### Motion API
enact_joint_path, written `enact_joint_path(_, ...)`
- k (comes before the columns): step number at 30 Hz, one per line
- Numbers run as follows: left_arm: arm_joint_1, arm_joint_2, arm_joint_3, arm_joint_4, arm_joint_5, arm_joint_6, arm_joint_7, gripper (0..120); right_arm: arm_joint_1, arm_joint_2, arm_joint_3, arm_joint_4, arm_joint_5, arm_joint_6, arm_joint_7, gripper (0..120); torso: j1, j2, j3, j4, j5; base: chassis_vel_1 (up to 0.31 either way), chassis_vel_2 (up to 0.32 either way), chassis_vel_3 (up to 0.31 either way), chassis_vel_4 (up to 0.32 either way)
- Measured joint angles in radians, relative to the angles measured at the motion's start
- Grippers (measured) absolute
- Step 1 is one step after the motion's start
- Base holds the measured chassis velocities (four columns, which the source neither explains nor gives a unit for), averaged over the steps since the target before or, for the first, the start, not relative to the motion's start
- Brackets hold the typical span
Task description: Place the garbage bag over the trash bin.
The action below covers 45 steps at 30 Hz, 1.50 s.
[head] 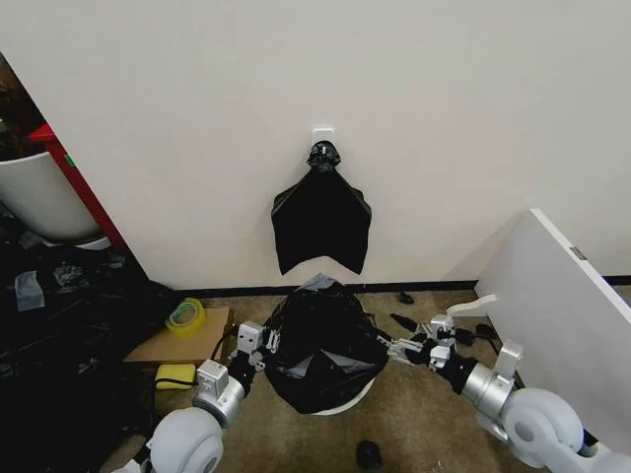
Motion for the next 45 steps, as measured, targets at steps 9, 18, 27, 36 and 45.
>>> enact_joint_path(9,-0.001,-0.006,0.002,-0.007,0.004,0.002,-0.001,5,-0.001,0.0,-0.012,0.002,-0.016,-0.002,-0.028,51,0.0,0.0,0.0,-0.0001,-0.0004,0.0,0.0,0.0,0.0)
enact_joint_path(18,-0.003,-0.01,0.004,-0.004,0.007,0.003,-0.004,5,0.001,0.005,-0.032,0.007,-0.02,-0.001,-0.04,13,0.0,0.0,0.0,-0.0001,-0.0002,0.0,0.0,0.0,0.0)
enact_joint_path(27,-0.004,-0.016,0.004,-0.002,0.002,0.001,-0.007,5,0.008,0.005,-0.035,-0.002,-0.015,0.0,-0.024,0,0.0,0.0,0.0,-0.0001,-0.0002,0.0,0.0,0.0,0.0)
enact_joint_path(36,-0.004,-0.029,0.004,0.012,-0.115,-0.035,-0.01,5,0.001,-0.032,0.019,-0.021,0.026,-0.002,-0.012,0,0.0,0.0,0.0,-0.0002,-0.0002,0.0,0.0,0.0,0.0)
enact_joint_path(45,-0.013,-0.046,0.002,0.019,-0.248,-0.084,-0.022,5,-0.005,-0.067,0.063,-0.06,0.051,-0.014,-0.018,0,0.0,0.0,0.0,-0.0002,-0.0002,0.0,0.0,0.0,0.0)
